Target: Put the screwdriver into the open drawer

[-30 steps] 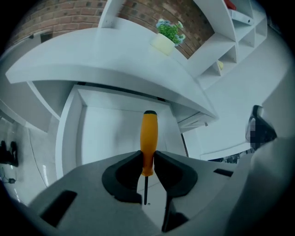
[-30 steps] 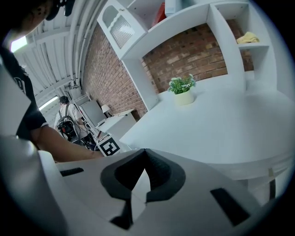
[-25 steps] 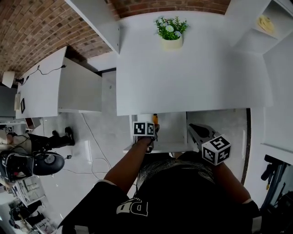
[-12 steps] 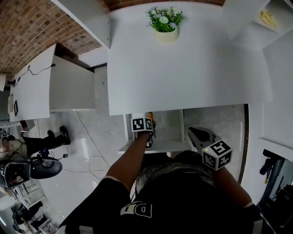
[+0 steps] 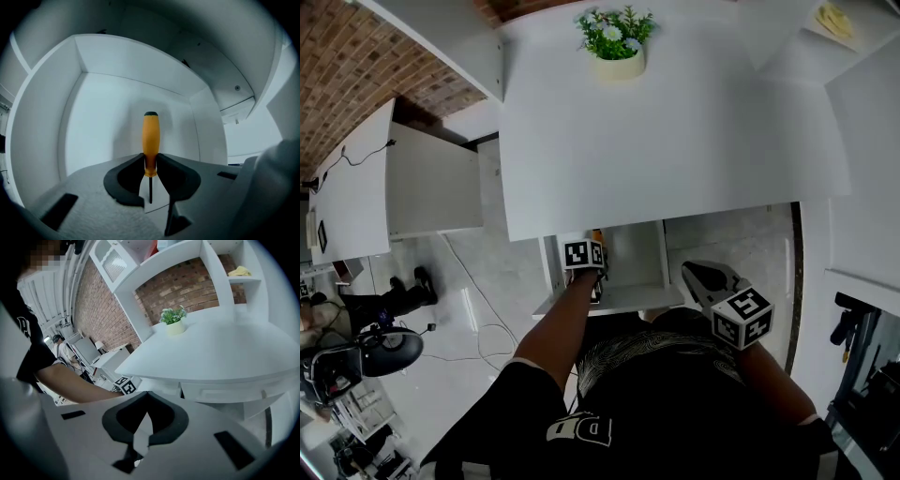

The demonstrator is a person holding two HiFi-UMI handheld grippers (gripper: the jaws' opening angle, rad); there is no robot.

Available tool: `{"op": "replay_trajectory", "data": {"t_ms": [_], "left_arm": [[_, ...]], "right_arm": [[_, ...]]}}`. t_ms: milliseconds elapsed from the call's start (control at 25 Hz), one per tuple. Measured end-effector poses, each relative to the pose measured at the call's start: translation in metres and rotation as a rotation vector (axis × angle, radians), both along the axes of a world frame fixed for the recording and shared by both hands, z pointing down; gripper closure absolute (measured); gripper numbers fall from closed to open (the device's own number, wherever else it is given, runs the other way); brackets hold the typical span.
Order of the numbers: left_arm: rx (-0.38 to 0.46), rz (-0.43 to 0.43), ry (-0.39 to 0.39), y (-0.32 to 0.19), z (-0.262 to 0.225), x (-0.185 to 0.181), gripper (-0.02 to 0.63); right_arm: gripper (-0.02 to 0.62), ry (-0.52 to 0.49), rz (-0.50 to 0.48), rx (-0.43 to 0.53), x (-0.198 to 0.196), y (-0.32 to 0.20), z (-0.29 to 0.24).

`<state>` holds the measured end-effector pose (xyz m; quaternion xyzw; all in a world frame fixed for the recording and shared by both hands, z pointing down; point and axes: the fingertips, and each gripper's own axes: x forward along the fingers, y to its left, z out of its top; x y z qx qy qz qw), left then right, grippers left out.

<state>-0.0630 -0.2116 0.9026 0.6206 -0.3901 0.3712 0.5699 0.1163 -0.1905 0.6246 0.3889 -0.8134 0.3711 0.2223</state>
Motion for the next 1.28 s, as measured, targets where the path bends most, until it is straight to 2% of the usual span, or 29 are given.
{"op": "replay_trajectory", "data": {"t_ms": [440,720,1120,1280], "left_arm": [[0.033,0.026,-0.013,-0.006,-0.006,0.002,0.511],[0.041,0.036,0.000,-0.001,-0.033,-0.003,0.511],[0.169,-0.001,-0.022,0.000,-0.099,-0.037,0.516],[0.274,-0.063,-0.026,-0.005,-0.144,-0.058,0.566]], "right_arm": [[0.591,-0.006,0.006,0.011,0.006,0.001,-0.001],[0.591,-0.033,-0.018,0.039,-0.005,-0.008,-0.014],[0.591,-0.122,-0.102,0.127,-0.034,-0.028,-0.037],[0.591,-0.151,-0.130,0.143,-0.047,-0.033,-0.047]]}}
